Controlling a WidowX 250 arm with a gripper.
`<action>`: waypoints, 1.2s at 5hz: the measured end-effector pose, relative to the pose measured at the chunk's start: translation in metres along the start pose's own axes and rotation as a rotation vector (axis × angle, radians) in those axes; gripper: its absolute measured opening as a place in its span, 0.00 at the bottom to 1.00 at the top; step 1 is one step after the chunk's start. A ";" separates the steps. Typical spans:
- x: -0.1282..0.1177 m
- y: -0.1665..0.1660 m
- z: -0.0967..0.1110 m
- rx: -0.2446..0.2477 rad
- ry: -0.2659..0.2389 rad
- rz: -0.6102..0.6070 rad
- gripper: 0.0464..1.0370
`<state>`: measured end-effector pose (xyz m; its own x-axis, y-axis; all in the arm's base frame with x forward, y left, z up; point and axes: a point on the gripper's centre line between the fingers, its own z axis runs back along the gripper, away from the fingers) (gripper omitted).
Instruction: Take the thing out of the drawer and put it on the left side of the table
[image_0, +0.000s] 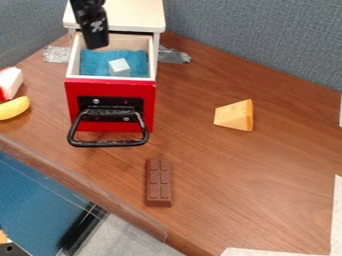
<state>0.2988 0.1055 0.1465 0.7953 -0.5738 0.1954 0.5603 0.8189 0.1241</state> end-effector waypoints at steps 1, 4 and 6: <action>0.010 0.015 -0.008 -0.030 0.013 0.024 0.96; 0.008 0.010 -0.039 -0.043 -0.013 -0.035 0.96; 0.016 0.008 -0.038 -0.018 -0.087 -0.061 0.96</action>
<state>0.3249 0.1019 0.1140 0.7369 -0.6188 0.2721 0.6118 0.7817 0.1208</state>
